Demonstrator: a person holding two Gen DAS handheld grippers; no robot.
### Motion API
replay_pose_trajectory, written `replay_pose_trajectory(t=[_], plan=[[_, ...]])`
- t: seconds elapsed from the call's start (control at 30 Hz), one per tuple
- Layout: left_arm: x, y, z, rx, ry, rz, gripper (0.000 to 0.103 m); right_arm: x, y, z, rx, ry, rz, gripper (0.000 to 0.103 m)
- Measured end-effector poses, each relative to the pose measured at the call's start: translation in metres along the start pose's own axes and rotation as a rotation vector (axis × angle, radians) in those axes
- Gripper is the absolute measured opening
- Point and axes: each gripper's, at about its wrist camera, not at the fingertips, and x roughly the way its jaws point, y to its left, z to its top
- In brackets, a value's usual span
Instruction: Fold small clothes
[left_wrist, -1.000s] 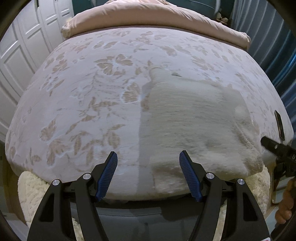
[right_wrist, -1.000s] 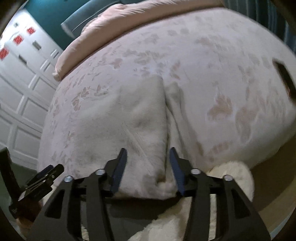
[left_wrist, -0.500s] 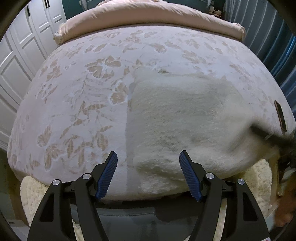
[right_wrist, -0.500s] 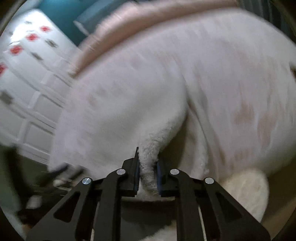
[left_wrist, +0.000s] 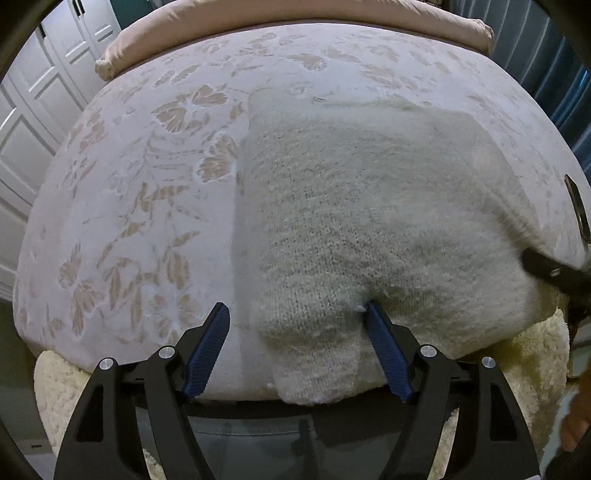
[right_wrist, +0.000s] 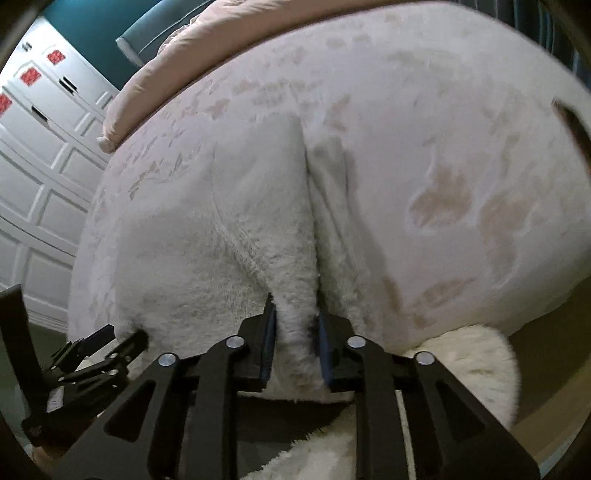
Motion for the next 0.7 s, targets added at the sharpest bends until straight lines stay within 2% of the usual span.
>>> replay_pose_trajectory(t=[0.1, 0.17, 0.23, 0.27, 0.33, 0.37, 0.43, 0.57, 0.67, 0.7], plan=[[0.000, 0.001, 0.001, -0.007, 0.004, 0.001, 0.074, -0.031, 0.010, 0.003, -0.029, -0.083, -0.035, 0.020], [-0.001, 0.001, 0.000, -0.006, 0.003, 0.000, 0.074, -0.043, 0.019, 0.002, -0.057, -0.108, -0.006, 0.020], [0.000, 0.001, 0.000, -0.009, 0.004, 0.000, 0.074, -0.037, 0.028, 0.000, -0.096, -0.088, 0.032, 0.020], [0.000, 0.001, 0.000, -0.013, 0.005, -0.001, 0.074, -0.027, 0.032, -0.002, -0.122, -0.067, 0.020, 0.020], [-0.001, 0.000, -0.001, -0.013, 0.004, -0.001, 0.074, 0.016, 0.033, -0.011, -0.164, 0.046, -0.056, 0.017], [-0.001, 0.000, -0.001, -0.012, 0.005, -0.002, 0.074, 0.042, 0.027, -0.016, -0.147, 0.129, -0.059, 0.014], [0.000, 0.000, -0.001, -0.009, 0.008, 0.003, 0.074, 0.039, 0.028, -0.014, -0.104, 0.113, -0.044, 0.015], [0.000, 0.001, -0.002, -0.013, 0.000, 0.003, 0.075, -0.003, 0.049, -0.003, -0.124, 0.009, 0.009, 0.019], [0.003, 0.002, -0.002, -0.028, 0.004, 0.000, 0.076, 0.011, 0.053, -0.004, -0.161, 0.037, -0.019, 0.019], [0.003, 0.002, -0.003, -0.025, 0.001, 0.002, 0.076, 0.035, 0.048, -0.009, -0.173, 0.096, -0.053, 0.019]])
